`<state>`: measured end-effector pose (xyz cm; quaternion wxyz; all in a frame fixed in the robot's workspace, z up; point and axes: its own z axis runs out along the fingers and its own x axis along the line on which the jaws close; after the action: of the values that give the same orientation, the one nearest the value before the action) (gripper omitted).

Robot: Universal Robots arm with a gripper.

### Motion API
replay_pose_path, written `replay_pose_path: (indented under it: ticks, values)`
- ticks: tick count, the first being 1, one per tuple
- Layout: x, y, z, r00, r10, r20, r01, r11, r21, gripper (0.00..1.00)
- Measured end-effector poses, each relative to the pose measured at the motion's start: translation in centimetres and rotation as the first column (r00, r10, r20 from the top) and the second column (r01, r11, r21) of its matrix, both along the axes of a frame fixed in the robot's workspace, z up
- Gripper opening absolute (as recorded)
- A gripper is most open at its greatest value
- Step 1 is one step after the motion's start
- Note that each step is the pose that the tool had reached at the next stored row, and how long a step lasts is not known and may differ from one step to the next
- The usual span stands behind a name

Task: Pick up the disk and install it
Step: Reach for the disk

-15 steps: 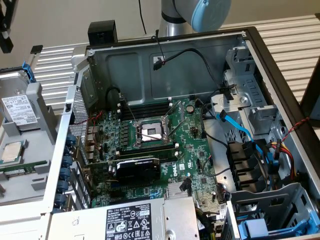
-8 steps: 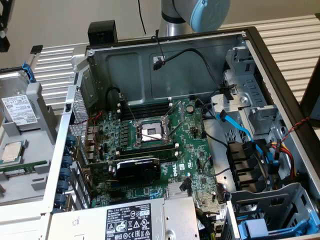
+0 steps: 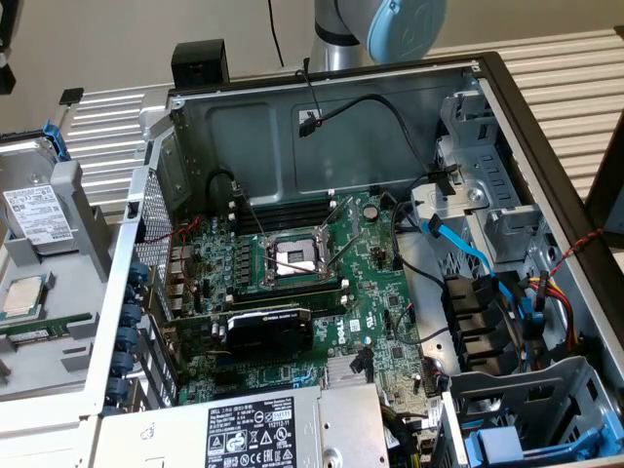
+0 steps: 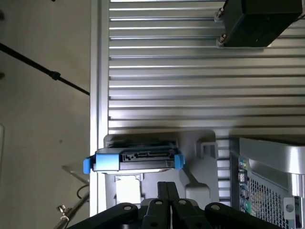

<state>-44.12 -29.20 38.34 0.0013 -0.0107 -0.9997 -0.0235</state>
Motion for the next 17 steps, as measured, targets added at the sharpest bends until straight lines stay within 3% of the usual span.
replay_pose_path:
  ticks: [8, 15, 17]
  values:
    - [-2.6, 1.27, -0.26, 1.0000, 0.003, 0.0000, -0.003, 1.0000, 0.0000, 0.11]
    - [-2.7, 1.45, -0.28, 1.0000, 0.004, 0.0003, -0.004, 1.0000, 0.0000, 0.11]
    - [-3.0, 1.90, -0.29, 1.0000, 0.004, 0.0014, -0.004, 1.0000, -0.0015, 0.11]
